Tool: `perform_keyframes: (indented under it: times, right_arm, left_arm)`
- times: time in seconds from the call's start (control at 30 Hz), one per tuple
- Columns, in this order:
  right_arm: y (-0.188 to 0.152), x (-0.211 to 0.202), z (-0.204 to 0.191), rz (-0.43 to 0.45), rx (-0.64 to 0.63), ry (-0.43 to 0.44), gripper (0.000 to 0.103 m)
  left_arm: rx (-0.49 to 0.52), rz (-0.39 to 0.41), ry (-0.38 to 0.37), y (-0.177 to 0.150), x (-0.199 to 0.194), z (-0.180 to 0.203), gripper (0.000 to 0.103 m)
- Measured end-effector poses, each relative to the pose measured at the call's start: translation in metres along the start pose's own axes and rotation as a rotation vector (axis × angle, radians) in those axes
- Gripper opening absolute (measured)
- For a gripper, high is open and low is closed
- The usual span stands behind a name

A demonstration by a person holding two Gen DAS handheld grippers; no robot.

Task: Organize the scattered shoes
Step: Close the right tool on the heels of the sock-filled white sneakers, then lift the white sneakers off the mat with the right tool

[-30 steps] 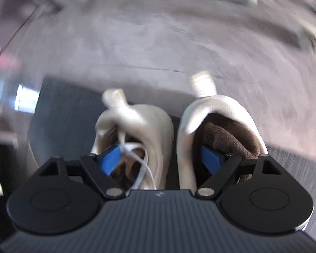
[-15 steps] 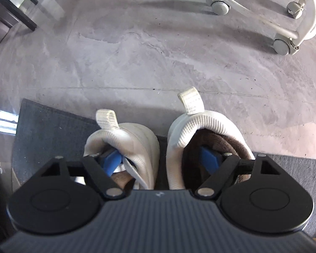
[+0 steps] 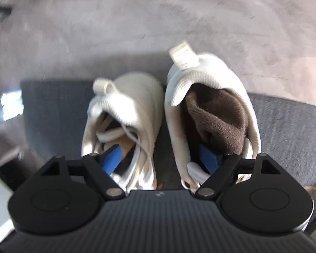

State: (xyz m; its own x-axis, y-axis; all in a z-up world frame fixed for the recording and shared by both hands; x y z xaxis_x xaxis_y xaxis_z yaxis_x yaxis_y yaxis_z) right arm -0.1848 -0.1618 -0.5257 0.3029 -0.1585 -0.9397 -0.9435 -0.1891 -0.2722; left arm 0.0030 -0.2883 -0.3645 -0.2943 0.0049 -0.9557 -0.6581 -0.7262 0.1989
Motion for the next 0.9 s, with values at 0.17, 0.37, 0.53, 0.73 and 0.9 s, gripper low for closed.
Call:
perform_keyframes:
  times: [0.17, 0.37, 0.53, 0.73, 0.9]
  right_arm:
    - [-0.008, 0.003, -0.012, -0.104, -0.306, -0.020, 0.080]
    - [-0.024, 0.005, -0.033, -0.196, -0.664, -0.156, 0.070]
    - [-0.037, 0.022, -0.044, -0.211, -0.798, -0.248, 0.053]
    - [-0.026, 0.023, -0.034, -0.205, -0.510, -0.166, 0.019]
    - [-0.028, 0.004, -0.024, -0.131, -0.309, 0.019, 0.020]
  left_arm:
    - [-0.037, -0.008, 0.016, -0.004, 0.004, -0.009, 0.094]
    - [-0.021, -0.025, 0.029, -0.011, 0.005, -0.011, 0.094]
    - [-0.025, -0.052, -0.001, -0.016, 0.008, -0.011, 0.094]
    - [-0.087, -0.078, -0.081, -0.018, 0.008, -0.016, 0.094]
    - [-0.093, -0.051, -0.135, -0.014, 0.003, -0.010, 0.095]
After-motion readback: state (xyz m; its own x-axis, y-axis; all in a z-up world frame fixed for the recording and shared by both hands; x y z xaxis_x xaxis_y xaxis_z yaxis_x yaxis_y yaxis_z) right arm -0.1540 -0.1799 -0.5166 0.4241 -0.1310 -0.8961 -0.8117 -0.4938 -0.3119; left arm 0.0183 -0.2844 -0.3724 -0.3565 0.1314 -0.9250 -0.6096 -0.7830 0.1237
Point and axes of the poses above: each gripper's, at about its wrist camera, not at the fingertips, and x roughly the way its jaws point, z to its right, y to its top, the point moved 5 cm from there along x, roughly the way its jaws point, and after that the axes turned 5 degrees about -y, right-handed, at the moved point
